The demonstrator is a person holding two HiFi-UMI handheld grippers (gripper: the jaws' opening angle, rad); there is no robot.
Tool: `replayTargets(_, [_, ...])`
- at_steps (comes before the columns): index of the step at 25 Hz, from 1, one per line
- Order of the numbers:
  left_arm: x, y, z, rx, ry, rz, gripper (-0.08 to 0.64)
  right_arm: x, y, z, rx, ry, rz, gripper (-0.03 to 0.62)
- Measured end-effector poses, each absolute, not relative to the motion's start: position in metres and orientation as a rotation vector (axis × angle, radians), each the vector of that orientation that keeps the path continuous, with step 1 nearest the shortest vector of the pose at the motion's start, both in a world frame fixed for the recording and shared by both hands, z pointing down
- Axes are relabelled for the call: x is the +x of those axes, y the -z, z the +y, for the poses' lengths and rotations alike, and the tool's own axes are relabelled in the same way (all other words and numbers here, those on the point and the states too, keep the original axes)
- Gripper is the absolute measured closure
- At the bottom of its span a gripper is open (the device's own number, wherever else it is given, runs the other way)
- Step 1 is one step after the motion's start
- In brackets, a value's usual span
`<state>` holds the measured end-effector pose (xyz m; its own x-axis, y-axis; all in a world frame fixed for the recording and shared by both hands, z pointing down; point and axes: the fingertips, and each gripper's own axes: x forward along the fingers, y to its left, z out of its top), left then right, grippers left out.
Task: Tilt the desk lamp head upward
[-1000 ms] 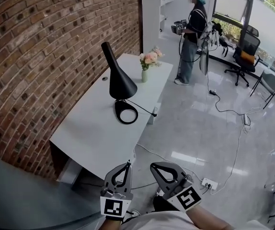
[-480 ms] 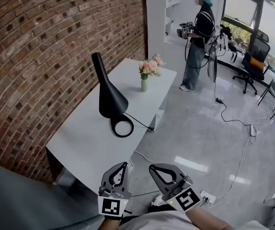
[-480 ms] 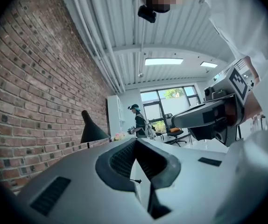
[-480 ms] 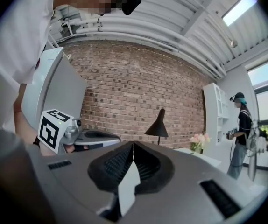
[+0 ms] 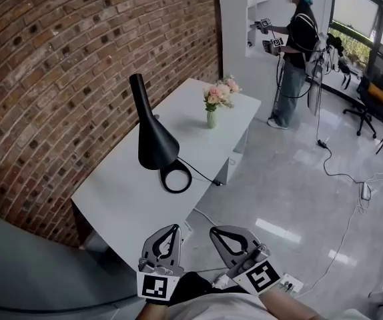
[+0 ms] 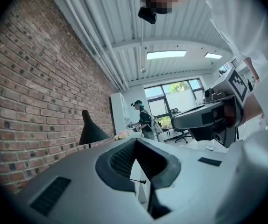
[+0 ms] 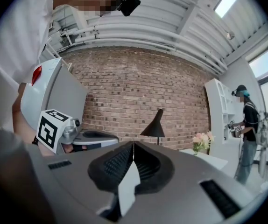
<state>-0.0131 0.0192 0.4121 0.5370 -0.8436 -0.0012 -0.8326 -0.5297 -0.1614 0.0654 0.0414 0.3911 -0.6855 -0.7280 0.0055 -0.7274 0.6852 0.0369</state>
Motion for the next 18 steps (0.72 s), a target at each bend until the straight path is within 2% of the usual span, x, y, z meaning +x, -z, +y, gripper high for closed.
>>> replayTargets(18, [-0.017,-0.421,-0.061,-2.652,0.051,1.449,0.552,0.068,-0.390,-0.035,1.247,0.114,-2.829,0.574])
